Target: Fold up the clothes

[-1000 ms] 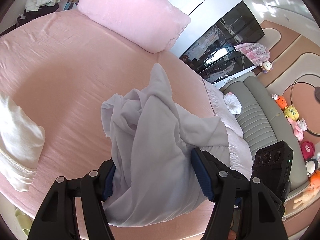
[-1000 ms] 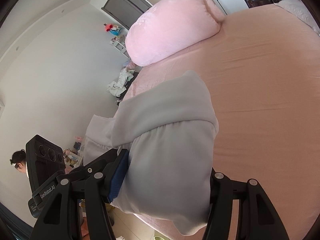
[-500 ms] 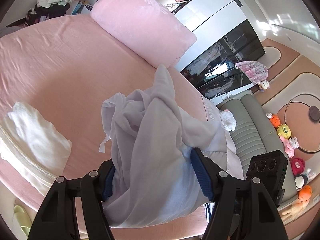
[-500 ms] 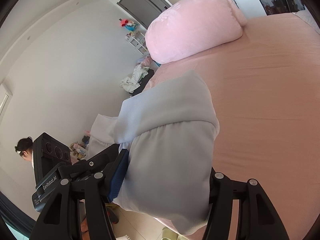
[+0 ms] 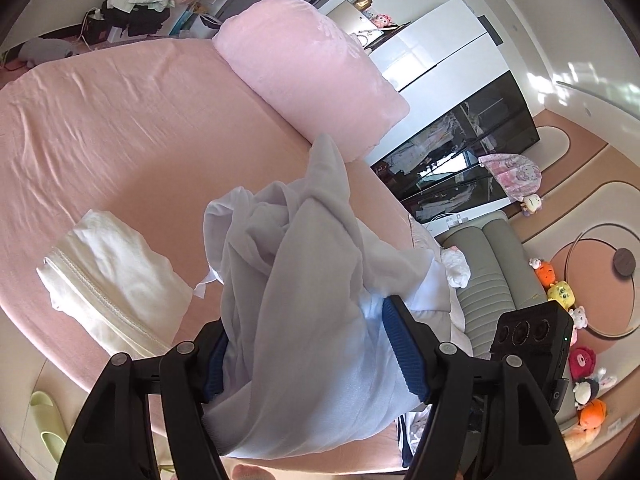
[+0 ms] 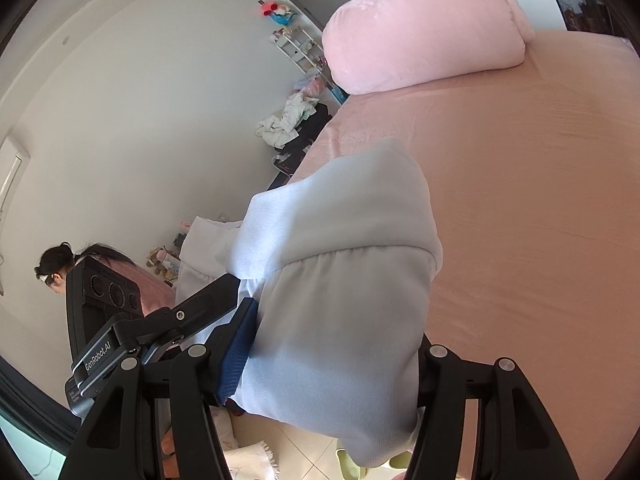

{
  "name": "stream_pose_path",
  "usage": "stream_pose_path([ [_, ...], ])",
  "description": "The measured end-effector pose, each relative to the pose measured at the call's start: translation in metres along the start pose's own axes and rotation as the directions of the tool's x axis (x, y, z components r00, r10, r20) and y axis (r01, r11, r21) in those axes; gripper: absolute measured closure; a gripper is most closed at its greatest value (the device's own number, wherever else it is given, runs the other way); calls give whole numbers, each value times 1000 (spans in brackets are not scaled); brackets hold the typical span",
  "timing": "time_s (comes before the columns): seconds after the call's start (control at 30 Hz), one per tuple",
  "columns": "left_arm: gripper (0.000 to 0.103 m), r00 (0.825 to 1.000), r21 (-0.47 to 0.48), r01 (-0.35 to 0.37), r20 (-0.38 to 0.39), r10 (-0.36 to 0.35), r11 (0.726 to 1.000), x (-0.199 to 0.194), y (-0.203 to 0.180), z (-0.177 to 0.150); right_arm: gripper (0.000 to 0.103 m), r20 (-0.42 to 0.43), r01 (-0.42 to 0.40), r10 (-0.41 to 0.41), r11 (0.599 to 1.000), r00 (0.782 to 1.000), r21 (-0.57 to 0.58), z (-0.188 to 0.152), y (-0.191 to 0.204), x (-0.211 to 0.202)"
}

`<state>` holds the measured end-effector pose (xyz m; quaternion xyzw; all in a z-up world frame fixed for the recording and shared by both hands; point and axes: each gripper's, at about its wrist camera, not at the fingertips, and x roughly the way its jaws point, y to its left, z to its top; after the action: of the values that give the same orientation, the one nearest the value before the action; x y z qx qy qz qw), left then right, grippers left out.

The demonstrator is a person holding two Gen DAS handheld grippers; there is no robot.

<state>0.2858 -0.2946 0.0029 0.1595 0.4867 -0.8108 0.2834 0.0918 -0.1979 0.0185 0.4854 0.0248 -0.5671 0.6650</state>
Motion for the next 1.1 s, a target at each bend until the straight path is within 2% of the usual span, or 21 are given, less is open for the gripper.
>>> stream_pose_path([
  [0.17,37,1000,-2,-19,-5,19,1000,-18,1,4,43,-16,-16,17,999,1000,32,-2,11,-4],
  [0.43,37,999,-33,-37,9,38,999,-51,13,19,43,-80,-113,120,990,990,86,0,33,13],
  [0.53,37,997,-11,-82,-5,82,997,-57,14,22,43,-104,-129,139,987,985,93,4,42,26],
  [0.63,37,995,-22,-95,5,95,995,-64,20,23,43,-124,-143,155,985,980,99,7,50,38],
  [1.1,37,998,-13,-51,19,51,999,-91,27,34,41,-114,-164,171,984,979,73,18,80,53],
])
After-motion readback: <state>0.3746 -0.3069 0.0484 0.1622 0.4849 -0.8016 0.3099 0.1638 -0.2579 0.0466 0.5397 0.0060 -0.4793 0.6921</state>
